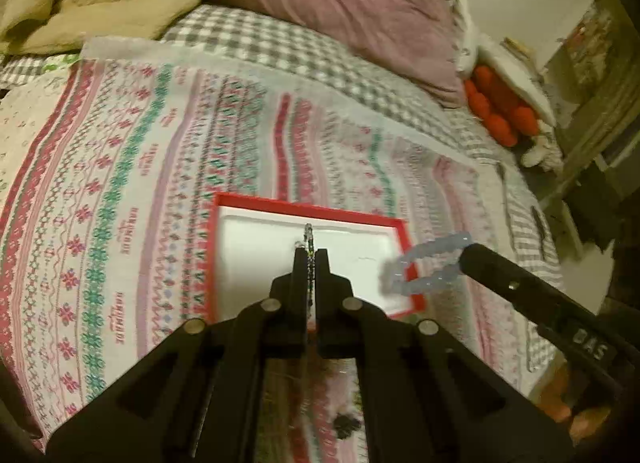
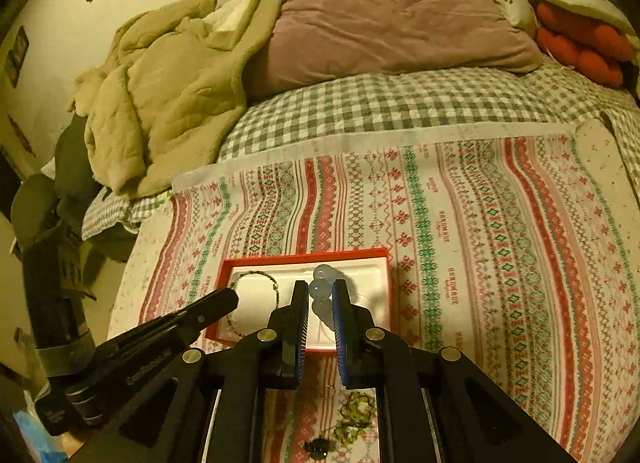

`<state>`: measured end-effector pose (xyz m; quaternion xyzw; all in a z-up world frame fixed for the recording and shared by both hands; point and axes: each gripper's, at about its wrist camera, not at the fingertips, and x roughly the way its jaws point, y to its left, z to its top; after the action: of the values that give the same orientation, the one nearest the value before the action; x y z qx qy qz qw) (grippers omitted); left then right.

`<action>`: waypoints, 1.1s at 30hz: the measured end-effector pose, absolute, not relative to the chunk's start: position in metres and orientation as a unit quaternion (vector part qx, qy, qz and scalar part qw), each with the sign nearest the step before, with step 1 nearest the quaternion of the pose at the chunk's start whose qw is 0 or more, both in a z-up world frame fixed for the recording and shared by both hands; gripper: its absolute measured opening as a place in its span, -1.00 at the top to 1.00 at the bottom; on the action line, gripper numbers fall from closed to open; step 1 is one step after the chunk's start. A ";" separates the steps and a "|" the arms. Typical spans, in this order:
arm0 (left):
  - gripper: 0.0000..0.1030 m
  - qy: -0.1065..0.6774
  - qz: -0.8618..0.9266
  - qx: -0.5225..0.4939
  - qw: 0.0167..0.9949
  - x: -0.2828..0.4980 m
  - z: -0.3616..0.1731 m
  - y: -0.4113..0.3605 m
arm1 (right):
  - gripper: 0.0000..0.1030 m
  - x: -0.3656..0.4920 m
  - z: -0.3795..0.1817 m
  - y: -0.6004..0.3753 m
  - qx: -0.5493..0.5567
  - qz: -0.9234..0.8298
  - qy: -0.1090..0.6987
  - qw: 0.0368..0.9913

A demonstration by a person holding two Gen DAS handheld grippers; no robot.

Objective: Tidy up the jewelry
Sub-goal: 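Carry both bracelets into the red box and open both tools, then move both tools back from the box to the jewelry pile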

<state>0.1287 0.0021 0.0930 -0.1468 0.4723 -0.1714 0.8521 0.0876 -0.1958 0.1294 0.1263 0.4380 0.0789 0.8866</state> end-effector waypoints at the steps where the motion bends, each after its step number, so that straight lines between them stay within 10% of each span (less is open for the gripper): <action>1: 0.93 0.475 -0.164 -0.141 0.853 0.130 0.090 0.003 | 0.77 0.089 0.127 -0.193 0.127 0.084 0.440 0.885; 18: 0.92 0.497 -0.124 -0.086 0.854 0.138 0.067 0.001 | 0.75 0.115 0.076 -0.211 0.128 0.037 0.479 0.868; 24: 0.27 0.480 -0.115 -0.052 0.868 0.129 0.083 -0.007 | 0.57 0.109 0.089 -0.210 0.105 0.040 0.467 0.877; 28: -0.10 0.476 -0.112 -0.043 0.871 0.121 0.092 -0.007 | -0.29 0.101 0.095 -0.210 0.098 0.036 0.461 0.881; 33: -0.33 0.473 -0.111 -0.020 0.874 0.107 0.101 -0.011 | -0.29 0.091 0.101 -0.209 0.089 0.038 0.463 0.881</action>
<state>0.1075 -0.0109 0.1014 -0.0202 0.4734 -0.1114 0.8736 0.0908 -0.2095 0.1006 0.0885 0.4628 0.0376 0.8812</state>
